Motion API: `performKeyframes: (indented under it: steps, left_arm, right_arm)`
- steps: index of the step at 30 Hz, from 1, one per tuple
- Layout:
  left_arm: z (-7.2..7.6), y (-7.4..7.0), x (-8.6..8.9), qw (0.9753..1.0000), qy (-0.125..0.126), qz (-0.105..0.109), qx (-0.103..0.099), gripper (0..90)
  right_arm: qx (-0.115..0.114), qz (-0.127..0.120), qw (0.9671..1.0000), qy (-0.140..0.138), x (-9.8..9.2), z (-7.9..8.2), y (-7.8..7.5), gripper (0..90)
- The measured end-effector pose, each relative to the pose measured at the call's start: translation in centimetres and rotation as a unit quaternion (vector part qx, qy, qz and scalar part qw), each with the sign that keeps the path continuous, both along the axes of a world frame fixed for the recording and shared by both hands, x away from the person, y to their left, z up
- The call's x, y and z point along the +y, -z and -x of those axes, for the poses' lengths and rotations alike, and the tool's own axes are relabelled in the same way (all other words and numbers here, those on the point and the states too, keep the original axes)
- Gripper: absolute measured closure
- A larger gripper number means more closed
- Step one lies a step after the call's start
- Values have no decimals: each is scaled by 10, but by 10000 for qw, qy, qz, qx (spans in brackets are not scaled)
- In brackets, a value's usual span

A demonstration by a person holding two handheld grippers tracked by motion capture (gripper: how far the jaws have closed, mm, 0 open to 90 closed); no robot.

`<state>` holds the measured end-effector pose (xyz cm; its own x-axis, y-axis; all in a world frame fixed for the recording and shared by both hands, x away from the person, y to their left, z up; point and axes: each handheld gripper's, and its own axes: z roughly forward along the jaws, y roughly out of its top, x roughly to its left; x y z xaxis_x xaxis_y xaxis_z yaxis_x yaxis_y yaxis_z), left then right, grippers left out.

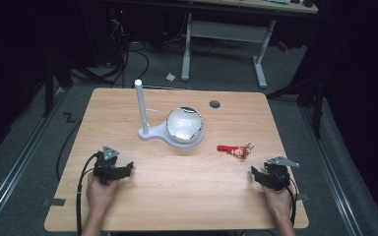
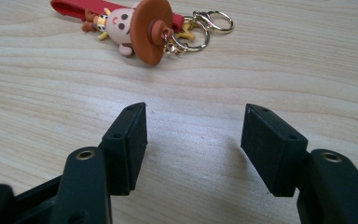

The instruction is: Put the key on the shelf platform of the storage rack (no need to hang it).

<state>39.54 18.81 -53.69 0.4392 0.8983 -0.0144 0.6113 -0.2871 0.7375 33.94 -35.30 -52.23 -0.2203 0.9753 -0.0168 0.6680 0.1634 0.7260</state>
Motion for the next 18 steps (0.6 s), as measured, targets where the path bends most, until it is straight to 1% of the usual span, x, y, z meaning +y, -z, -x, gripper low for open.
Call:
performKeyframes:
  steps: [2, 8, 9, 12, 13, 16, 17, 18]
  left_arm:
    - [0, 0, 0, 10000, 0, -2, 1, 232]
    - [0, 0, 0, 10000, -2, 2, 2, 234]
    - [0, 0, 0, 10000, -2, 2, 1, 234]
    - [0, 0, 0, 10000, -1, 2, 0, 234]
    - [0, 0, 0, 10000, -1, 1, 2, 233]
    - [0, 0, 0, 10000, -2, 2, 1, 234]
    - [0, 0, 0, 10000, -2, 2, 1, 234]
    - [0, 0, 0, 10000, -2, 2, 1, 234]
  right_arm:
    - [-48, -28, 10000, -58, 1, -1, -3, 410]
    - [-80, -139, 9997, -196, 5, -6, -12, 408]
    - [-89, -177, 9995, -260, 7, -8, -15, 407]
    - [-130, -166, 9992, -328, 10, -10, -18, 404]
    - [-111, -180, 9990, -389, 12, -14, -21, 400]
    - [-124, -168, 9989, -428, 15, -18, -24, 396]
    - [-142, -217, 9986, -450, 16, -22, -27, 392]
    - [-142, -217, 9986, -450, 16, -22, -27, 392]
